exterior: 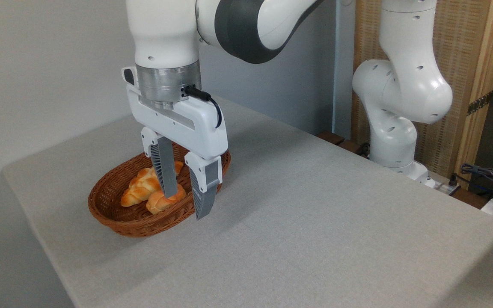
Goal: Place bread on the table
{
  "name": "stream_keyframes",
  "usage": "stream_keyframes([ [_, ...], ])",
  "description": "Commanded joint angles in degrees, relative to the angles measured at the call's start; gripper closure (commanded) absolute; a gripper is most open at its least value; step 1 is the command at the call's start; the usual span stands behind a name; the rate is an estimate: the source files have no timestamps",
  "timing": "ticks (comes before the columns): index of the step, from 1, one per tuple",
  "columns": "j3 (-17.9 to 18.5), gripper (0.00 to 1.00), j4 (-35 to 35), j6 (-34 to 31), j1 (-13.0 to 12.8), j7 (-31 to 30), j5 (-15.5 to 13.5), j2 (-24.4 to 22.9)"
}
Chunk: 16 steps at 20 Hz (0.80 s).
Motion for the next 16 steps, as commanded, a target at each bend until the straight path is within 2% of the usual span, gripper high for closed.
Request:
stream_keyframes([
  [1, 0.21, 0.00, 0.34, -0.54, -0.51, -0.45, 0.14, 0.00],
  [16, 0.38, 0.00, 0.34, -1.77, -0.69, -0.36, 0.40, -2.37],
])
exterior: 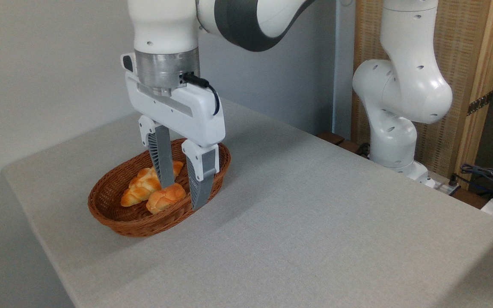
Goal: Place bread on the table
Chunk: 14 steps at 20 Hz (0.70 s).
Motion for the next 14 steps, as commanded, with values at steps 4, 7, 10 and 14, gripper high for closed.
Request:
stream_keyframes([
  [4, 0.38, 0.00, 0.03, -0.68, -0.24, -0.48, 0.76, -0.62],
  [7, 0.29, 0.00, 0.03, -0.77, -0.24, -0.57, 0.76, -0.62],
  [10, 0.47, 0.00, 0.03, -0.77, -0.24, -0.57, 0.76, -0.71],
  [14, 0.73, 0.00, 0.03, -0.60, -0.15, -0.57, 0.67, -0.71],
])
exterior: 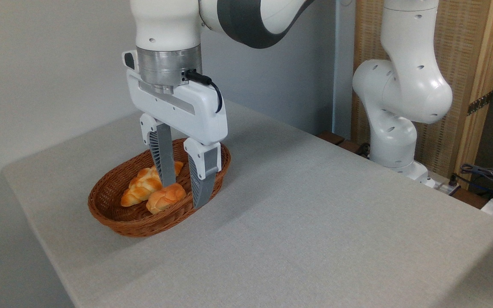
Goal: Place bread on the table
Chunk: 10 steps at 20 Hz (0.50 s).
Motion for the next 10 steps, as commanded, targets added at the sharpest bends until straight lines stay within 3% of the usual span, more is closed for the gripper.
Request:
stream_keyframes([
  [1, 0.63, 0.00, 0.12, -0.30, -0.31, -0.57, 0.75, -0.46],
  [10, 0.63, 0.00, 1.08, -0.12, -0.22, -0.22, 0.84, -0.37],
])
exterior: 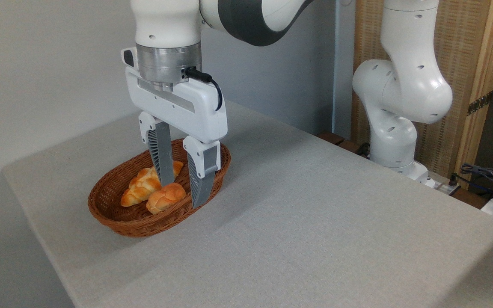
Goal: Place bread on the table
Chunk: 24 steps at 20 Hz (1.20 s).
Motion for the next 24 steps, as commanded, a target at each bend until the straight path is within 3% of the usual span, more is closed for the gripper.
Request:
stream_keyframes([
  [1, 0.55, 0.00, 0.58, -0.21, -0.33, -0.13, 0.84, -0.33],
  [24, 1.95, 0.00, 0.76, -0.39, -0.16, -0.74, 0.31, -0.69],
])
